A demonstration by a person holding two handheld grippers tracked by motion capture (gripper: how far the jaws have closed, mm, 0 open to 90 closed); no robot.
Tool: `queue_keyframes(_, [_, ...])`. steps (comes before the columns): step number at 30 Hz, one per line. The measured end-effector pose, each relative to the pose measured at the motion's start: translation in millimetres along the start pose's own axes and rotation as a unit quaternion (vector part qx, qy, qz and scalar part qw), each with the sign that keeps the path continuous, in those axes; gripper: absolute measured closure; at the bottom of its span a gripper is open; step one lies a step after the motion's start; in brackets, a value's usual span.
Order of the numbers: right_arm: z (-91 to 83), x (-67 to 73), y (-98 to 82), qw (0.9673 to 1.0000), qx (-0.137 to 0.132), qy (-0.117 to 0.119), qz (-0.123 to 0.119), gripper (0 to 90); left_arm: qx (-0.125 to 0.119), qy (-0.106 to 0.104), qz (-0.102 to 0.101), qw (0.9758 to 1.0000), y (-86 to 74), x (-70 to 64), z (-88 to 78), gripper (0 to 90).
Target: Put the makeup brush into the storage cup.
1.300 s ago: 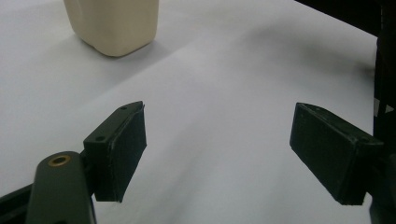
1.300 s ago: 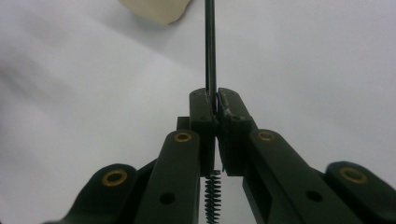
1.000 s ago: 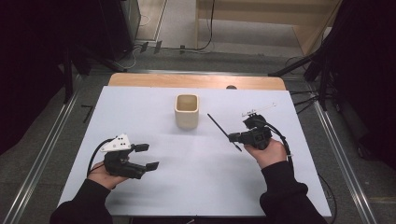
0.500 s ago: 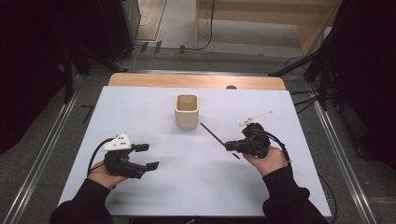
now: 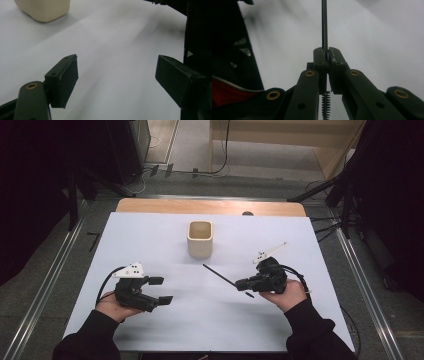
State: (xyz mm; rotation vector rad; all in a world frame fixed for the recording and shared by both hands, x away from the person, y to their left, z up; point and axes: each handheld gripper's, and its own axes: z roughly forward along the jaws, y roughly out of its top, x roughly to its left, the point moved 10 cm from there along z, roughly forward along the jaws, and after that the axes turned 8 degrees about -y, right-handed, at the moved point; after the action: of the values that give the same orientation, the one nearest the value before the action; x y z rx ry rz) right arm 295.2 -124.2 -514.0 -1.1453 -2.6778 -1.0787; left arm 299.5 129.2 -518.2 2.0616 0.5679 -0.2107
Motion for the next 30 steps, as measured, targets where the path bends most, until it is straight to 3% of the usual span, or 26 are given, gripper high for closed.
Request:
queue_keyframes(6, [0.6, 4.0, -4.6, 0.9996, 0.01, 0.015, -0.023, 87.2, 0.017, -0.02, -0.004, 0.9997, 2.8, -2.2, 6.5, 19.1])
queue_keyframes(13, [-2.4, 7.0, -10.9, 0.9975, 0.014, 0.051, -0.046, 87.2, 0.03, -0.034, 0.018, 0.9988, 13.3, -5.2, 13.9, 19.3])
queue_keyframes(22, [1.1, 13.0, -14.1, 0.9922, 0.037, 0.08, -0.087, 87.1, 0.047, -0.06, 0.028, 0.9967, 23.3, -11.6, 22.9, 19.1])
queue_keyframes(30, [3.6, 15.6, -11.7, 0.9869, 0.054, 0.084, -0.127, 87.1, 0.064, -0.068, 0.046, 0.9945, 29.1, -15.7, 26.8, 20.3])
